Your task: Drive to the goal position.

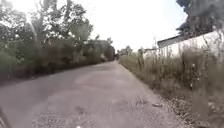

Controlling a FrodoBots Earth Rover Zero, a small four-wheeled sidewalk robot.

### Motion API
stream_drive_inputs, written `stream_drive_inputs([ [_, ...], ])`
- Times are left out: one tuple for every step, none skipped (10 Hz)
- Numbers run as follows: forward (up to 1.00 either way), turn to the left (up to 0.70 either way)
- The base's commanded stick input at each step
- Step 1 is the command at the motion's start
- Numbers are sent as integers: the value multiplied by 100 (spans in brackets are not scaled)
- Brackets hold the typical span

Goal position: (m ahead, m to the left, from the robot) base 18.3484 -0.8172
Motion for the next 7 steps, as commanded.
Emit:
stream_drive_inputs([
  [100, -13],
  [100, -13],
  [100, -13],
  [100, -13],
  [100, -13],
  [100, -13],
  [100, -13],
])
